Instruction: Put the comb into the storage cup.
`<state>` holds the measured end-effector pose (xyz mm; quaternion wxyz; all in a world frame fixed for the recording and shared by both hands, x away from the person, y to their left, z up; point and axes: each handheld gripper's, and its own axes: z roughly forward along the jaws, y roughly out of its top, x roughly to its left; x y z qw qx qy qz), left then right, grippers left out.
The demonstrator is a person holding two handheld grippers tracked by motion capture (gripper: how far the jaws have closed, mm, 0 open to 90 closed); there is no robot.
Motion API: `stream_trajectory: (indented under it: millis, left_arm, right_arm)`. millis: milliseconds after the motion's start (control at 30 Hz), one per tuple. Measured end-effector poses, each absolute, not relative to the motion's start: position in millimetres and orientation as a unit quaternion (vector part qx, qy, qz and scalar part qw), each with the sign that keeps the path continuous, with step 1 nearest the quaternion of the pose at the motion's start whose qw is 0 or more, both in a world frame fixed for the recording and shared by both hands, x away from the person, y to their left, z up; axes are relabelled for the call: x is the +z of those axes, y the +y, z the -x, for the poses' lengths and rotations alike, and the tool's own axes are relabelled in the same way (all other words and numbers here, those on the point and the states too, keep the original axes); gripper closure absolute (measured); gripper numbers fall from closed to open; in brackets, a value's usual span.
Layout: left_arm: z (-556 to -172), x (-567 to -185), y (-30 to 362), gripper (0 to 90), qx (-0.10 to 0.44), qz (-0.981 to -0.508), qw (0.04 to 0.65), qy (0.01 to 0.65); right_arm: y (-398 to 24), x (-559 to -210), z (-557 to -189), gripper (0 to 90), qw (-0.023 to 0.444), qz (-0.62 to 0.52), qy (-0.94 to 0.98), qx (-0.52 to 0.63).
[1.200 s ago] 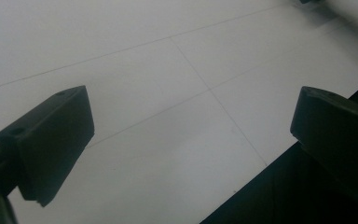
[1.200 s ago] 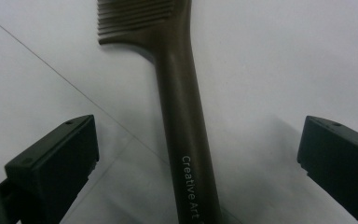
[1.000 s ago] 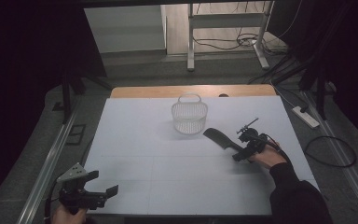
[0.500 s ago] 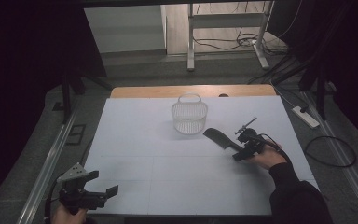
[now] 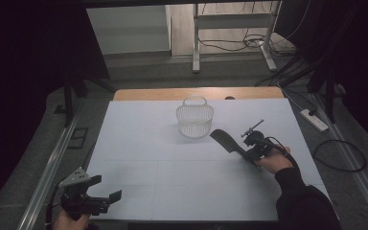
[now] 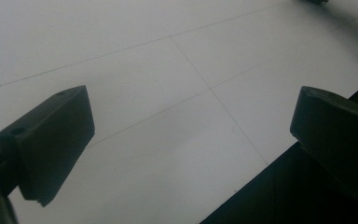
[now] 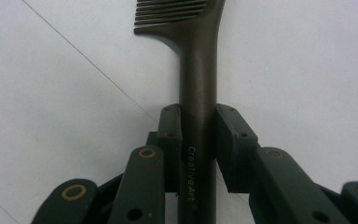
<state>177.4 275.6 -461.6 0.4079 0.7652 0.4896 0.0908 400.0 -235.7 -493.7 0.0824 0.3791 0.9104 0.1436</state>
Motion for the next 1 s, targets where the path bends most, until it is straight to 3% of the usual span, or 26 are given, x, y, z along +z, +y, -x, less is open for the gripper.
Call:
stream_trajectory:
  millis: [1000]
  left_arm:
    - [-177.9,-460.6,275.0,0.0,0.089,-0.765,0.414,0.484]
  right_arm:
    - [-249.3,-479.1,-383.9,72.4,0.092,-0.409,0.882,0.215]
